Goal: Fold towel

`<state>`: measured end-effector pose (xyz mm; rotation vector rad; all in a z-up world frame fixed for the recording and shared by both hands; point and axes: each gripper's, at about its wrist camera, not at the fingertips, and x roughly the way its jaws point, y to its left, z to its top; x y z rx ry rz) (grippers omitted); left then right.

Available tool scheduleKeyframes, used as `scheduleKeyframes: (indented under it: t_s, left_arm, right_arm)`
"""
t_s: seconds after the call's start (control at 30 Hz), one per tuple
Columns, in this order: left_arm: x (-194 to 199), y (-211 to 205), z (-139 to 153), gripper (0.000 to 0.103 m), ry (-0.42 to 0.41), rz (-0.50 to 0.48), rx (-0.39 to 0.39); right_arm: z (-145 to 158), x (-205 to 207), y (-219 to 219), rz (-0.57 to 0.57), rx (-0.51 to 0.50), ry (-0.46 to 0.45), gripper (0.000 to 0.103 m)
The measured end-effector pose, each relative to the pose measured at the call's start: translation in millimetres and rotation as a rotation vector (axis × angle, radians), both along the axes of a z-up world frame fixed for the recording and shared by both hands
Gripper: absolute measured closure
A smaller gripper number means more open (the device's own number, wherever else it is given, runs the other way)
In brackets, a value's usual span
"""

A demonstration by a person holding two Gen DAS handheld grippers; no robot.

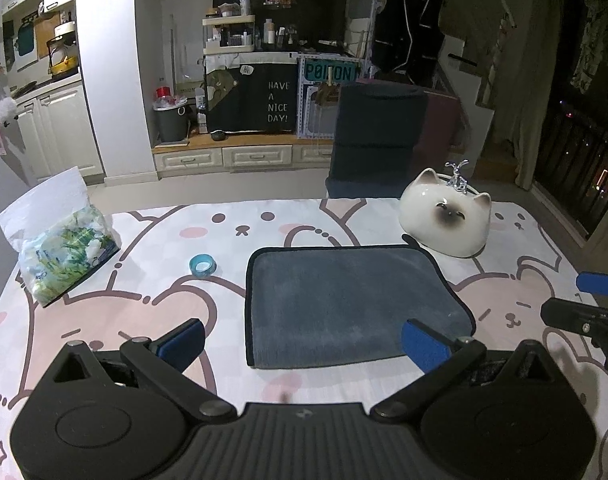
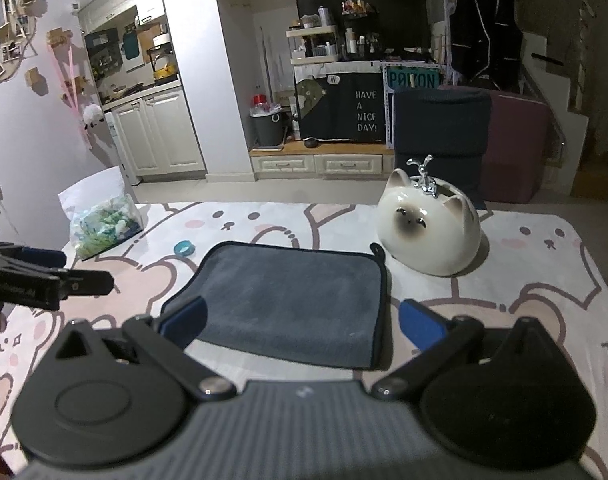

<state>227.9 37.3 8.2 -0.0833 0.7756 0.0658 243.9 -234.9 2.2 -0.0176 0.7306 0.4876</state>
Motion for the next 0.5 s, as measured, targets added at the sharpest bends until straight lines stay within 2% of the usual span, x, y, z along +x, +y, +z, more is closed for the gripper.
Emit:
scheduleKeyframes:
  t_s: [0.5]
  left_arm:
    - [-57.3,-7.8,22.0,0.000,-0.058,0.000,0.020]
  right_arm:
    - [19.9,-53.4,-9.7,0.045,0.041,-0.057,0.000]
